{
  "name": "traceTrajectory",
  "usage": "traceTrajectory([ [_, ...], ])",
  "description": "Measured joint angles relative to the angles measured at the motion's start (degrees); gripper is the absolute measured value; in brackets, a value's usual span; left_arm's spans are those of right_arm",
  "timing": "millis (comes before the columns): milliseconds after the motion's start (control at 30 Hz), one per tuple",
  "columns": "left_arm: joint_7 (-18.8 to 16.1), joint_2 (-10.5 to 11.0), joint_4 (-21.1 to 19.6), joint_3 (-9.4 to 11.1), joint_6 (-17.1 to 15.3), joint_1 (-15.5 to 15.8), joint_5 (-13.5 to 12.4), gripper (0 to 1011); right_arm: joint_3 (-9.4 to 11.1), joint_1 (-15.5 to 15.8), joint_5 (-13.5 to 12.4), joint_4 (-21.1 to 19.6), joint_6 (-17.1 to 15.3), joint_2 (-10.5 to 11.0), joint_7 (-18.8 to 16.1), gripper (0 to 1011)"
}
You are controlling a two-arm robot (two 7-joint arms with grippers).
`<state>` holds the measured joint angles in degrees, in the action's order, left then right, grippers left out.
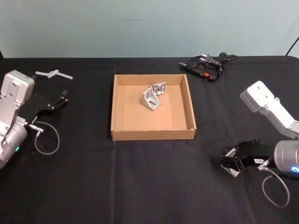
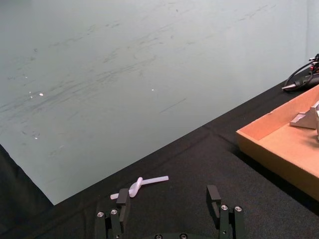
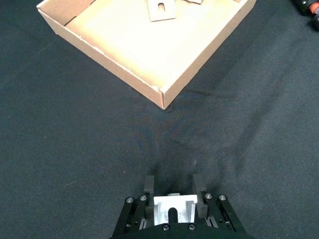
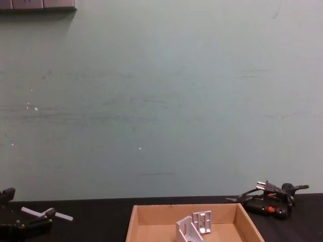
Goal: Use one hand to pick up the angle iron from the table and place it into the box.
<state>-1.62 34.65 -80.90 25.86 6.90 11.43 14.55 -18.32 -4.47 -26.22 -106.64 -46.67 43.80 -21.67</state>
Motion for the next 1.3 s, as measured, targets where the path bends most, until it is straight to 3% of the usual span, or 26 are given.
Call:
traceTrajectory([
  [267, 0.00, 0.00, 0.00, 0.00, 0.00, 0.00, 0.00, 1005, 0.08, 0.08, 0.03, -0.15, 0.23, -0.07, 0.15, 456],
  [467, 0.00, 0.00, 0.00, 0.00, 0.00, 0.00, 0.00, 1005, 1.73, 0.52, -0.52, -1.11, 3.53, -2.03, 1.09, 456],
  [600, 0.00, 0.00, 0.00, 0.00, 0.00, 0.00, 0.00, 1005, 1.53, -0.71, -0.71, -1.23, 5.08, -3.12, 1.25, 456],
  [833, 0.00, 0.00, 0.00, 0.00, 0.00, 0.00, 0.00, 1005, -1.36, -6.90, 0.32, 1.97, 7.35, -5.96, 1.06, 453],
  [1000, 0.00, 0.00, 0.00, 0.00, 0.00, 0.00, 0.00, 1005, -5.19, -13.83, 2.41, 8.63, 10.60, -10.24, 0.14, 453],
  [1133, 0.00, 0.00, 0.00, 0.00, 0.00, 0.00, 0.00, 1005, -7.21, -17.27, 3.58, 12.42, 12.84, -12.95, -0.48, 456],
  [1200, 0.00, 0.00, 0.00, 0.00, 0.00, 0.00, 0.00, 1005, -9.08, -20.41, 4.57, 16.55, 14.97, -15.88, -1.06, 456],
  [1300, 0.00, 0.00, 0.00, 0.00, 0.00, 0.00, 0.00, 1005, -10.60, -22.72, 5.54, 19.84, 16.16, -18.16, -1.37, 456],
])
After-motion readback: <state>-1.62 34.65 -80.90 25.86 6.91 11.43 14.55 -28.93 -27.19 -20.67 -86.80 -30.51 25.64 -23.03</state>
